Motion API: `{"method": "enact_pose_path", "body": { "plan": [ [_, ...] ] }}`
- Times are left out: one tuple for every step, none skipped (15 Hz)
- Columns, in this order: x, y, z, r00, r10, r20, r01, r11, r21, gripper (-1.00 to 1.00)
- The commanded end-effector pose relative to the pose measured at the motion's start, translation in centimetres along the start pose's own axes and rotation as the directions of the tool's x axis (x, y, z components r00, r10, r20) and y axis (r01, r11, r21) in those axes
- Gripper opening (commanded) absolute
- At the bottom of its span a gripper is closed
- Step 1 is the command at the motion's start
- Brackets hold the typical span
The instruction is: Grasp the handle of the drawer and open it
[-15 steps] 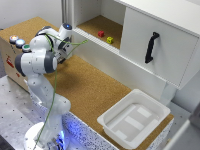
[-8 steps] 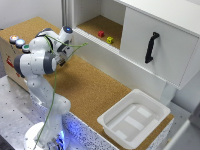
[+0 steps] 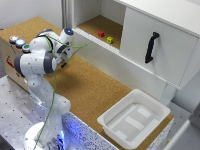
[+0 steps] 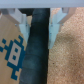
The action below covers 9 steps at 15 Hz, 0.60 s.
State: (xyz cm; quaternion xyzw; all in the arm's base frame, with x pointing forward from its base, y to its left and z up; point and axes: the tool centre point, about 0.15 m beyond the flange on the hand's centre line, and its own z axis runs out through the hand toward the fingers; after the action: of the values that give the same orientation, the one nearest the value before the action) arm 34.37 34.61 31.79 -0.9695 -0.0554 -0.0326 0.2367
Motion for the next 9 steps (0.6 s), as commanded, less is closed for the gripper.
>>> {"method": "enact_pose_path", "body": {
  "plan": [
    [-1.0,3.3,-0.7,0.998,0.013,-0.056,-0.008,0.997,0.081,-1.00],
    [-1.1,4.1,-1.1,0.998,0.027,-0.058,-0.022,0.997,0.076,-1.00],
    [-1.2,4.9,-1.5,0.997,0.045,-0.064,-0.040,0.996,0.076,-1.00],
    [-1.3,5.7,-1.8,0.996,0.062,-0.066,-0.058,0.996,0.071,-1.00],
    [-1.4,6.5,-2.1,0.995,0.075,-0.070,-0.070,0.995,0.069,-1.00],
    [-1.5,7.3,-2.4,0.993,0.088,-0.075,-0.083,0.994,0.065,-1.00],
    [-1.6,7.7,-2.5,0.992,0.096,-0.078,-0.091,0.994,0.062,-1.00],
    [-1.6,8.6,-2.9,0.991,0.107,-0.085,-0.103,0.993,0.054,-1.00],
    [-1.5,9.3,-3.2,0.989,0.119,-0.092,-0.115,0.992,0.049,-1.00]
  ]
}}
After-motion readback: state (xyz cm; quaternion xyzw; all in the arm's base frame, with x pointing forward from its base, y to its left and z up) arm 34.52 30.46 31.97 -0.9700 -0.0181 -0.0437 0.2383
